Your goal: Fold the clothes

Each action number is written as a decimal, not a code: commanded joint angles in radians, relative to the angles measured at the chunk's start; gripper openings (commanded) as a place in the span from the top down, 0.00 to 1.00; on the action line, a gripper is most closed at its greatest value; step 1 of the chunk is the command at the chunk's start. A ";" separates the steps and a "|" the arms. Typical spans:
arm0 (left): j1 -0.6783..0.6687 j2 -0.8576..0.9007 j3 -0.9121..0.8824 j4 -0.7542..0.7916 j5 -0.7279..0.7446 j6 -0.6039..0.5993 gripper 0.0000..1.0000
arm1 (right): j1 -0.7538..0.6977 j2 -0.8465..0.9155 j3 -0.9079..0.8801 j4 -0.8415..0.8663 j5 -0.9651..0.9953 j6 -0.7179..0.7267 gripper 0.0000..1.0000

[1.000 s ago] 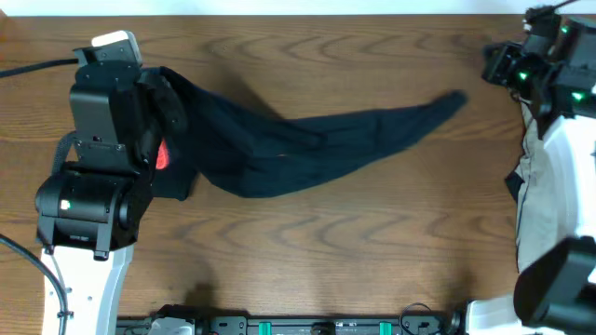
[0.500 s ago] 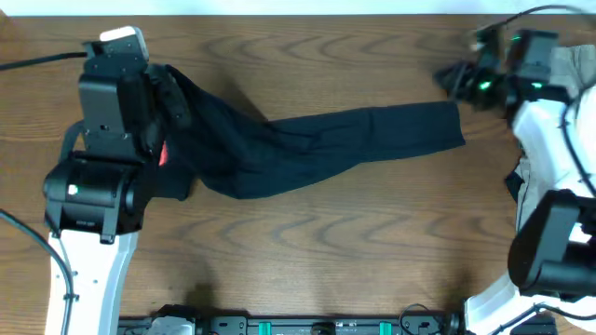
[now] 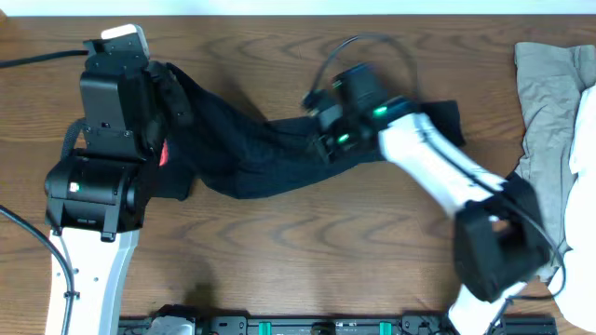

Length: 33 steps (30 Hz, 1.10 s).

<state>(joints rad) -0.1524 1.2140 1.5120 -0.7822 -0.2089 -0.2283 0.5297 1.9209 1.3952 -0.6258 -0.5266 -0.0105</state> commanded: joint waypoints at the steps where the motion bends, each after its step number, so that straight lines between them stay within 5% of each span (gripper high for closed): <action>1: 0.003 -0.021 0.033 0.009 0.003 0.013 0.93 | 0.060 0.079 -0.013 0.005 0.056 -0.027 0.88; 13: 0.003 -0.035 0.033 0.008 0.018 0.013 0.94 | 0.047 0.175 -0.013 0.120 0.436 0.089 0.85; 19: 0.003 -0.044 0.033 0.008 0.018 0.013 0.93 | -0.027 0.232 -0.013 0.097 0.474 0.089 0.84; 28: 0.003 -0.058 0.033 0.005 0.018 0.013 0.94 | -0.127 0.227 -0.013 -0.213 0.482 0.094 0.98; 33: 0.003 -0.058 0.033 0.002 0.018 0.014 0.93 | -0.180 0.157 -0.013 -0.401 0.704 0.202 0.98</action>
<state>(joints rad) -0.1524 1.1740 1.5116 -0.7856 -0.1864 -0.2283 0.3889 2.0819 1.4220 -0.9741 -0.0418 0.1108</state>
